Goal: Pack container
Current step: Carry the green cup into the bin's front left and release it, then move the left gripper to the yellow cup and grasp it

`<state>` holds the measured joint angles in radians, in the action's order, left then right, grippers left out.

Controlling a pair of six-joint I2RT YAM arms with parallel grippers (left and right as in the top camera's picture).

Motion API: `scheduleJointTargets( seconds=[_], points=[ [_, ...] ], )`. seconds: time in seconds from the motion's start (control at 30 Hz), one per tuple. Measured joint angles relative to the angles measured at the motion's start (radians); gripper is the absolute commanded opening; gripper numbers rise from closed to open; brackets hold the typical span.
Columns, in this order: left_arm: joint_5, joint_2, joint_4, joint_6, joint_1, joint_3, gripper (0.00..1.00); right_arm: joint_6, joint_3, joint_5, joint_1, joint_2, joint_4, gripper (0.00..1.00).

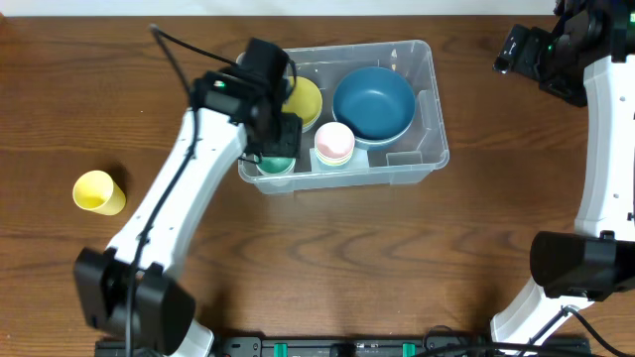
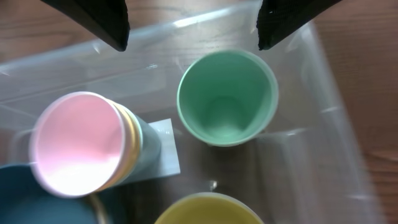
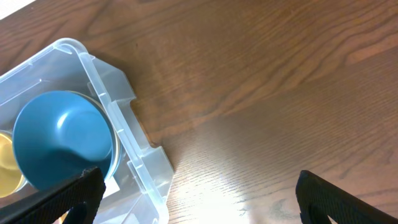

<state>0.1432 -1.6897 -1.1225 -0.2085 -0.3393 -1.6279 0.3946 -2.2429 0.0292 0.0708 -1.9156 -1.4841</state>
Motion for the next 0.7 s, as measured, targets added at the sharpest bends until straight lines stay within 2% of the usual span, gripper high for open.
scheduleJointTargets(
  seconds=[0.13, 0.33, 0.5, 0.7],
  points=[
    [-0.031, 0.136, -0.045, -0.009, 0.064, -0.022, 0.66, 0.000, 0.000, 0.000, 0.000, 0.000, 0.000, 0.99],
    [-0.160, 0.313, -0.144, -0.048, 0.214, -0.047, 0.66, 0.000, 0.000, 0.000, 0.000, 0.000, 0.000, 0.99],
    [-0.234, 0.311, -0.153, -0.114, 0.351, -0.029, 0.66, 0.000, 0.000, 0.000, 0.000, 0.000, 0.000, 0.99],
    [-0.262, 0.215, -0.039, -0.205, 0.531, 0.099, 0.67, 0.000, 0.000, 0.000, 0.000, 0.000, 0.000, 0.99]
  ],
)
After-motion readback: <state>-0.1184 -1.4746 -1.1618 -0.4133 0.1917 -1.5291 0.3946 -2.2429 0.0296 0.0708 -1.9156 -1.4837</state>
